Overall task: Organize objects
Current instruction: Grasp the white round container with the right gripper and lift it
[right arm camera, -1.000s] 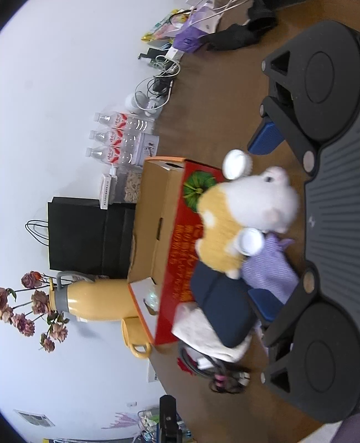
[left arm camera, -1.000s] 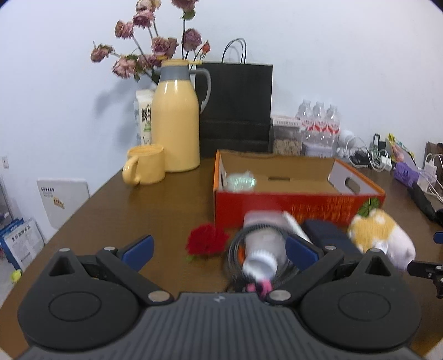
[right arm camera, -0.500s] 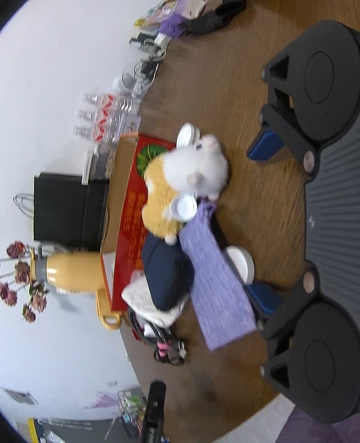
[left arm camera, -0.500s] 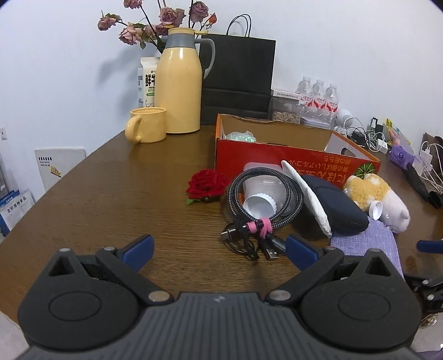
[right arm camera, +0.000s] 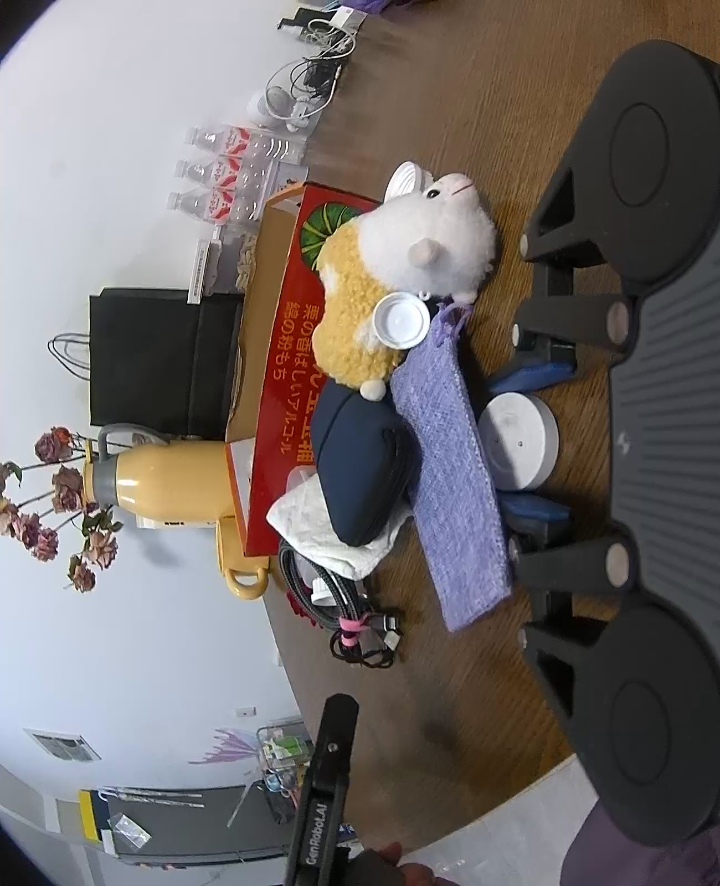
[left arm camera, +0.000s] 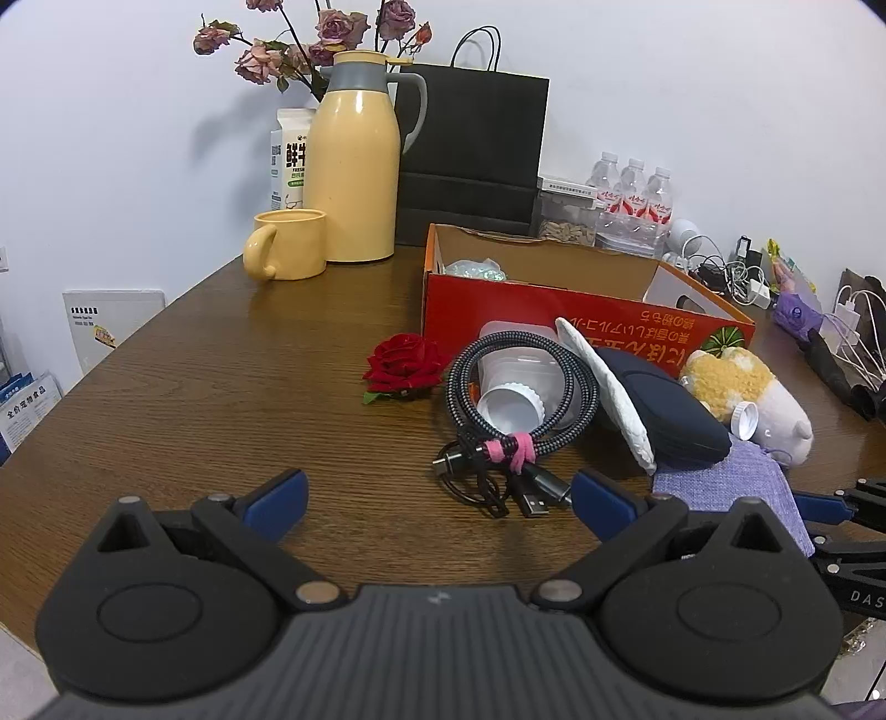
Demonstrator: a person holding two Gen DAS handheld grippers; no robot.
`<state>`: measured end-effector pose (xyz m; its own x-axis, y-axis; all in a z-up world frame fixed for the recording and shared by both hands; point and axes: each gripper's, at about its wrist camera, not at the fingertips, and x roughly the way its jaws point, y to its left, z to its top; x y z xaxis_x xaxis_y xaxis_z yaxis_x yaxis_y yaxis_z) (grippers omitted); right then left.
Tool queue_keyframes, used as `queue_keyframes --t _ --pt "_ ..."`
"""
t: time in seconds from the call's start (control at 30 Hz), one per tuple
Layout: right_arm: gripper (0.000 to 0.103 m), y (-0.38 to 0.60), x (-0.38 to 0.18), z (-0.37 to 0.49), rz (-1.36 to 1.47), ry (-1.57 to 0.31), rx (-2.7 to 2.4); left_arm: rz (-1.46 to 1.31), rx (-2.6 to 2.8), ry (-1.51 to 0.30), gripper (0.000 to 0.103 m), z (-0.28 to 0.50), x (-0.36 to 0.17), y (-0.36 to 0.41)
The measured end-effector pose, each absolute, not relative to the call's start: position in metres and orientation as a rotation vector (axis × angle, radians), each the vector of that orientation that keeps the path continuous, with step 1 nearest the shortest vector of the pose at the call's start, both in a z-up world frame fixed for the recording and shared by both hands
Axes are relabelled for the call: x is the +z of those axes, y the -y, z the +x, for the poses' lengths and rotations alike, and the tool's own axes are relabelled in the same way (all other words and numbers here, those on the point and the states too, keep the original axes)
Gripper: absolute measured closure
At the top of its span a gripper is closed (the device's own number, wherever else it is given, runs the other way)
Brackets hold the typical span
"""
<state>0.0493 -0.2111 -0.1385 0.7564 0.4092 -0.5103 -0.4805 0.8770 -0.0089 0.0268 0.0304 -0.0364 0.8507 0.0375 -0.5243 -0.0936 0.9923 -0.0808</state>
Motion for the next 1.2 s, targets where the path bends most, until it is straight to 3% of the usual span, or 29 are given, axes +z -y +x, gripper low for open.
queue_keyframes --t 1.2 --pt "0.065 0.225 -0.106 0.056 -0.173 -0.397 0.385 -0.092 0.076 -0.524 0.000 0.052 -0.033 -0.023"
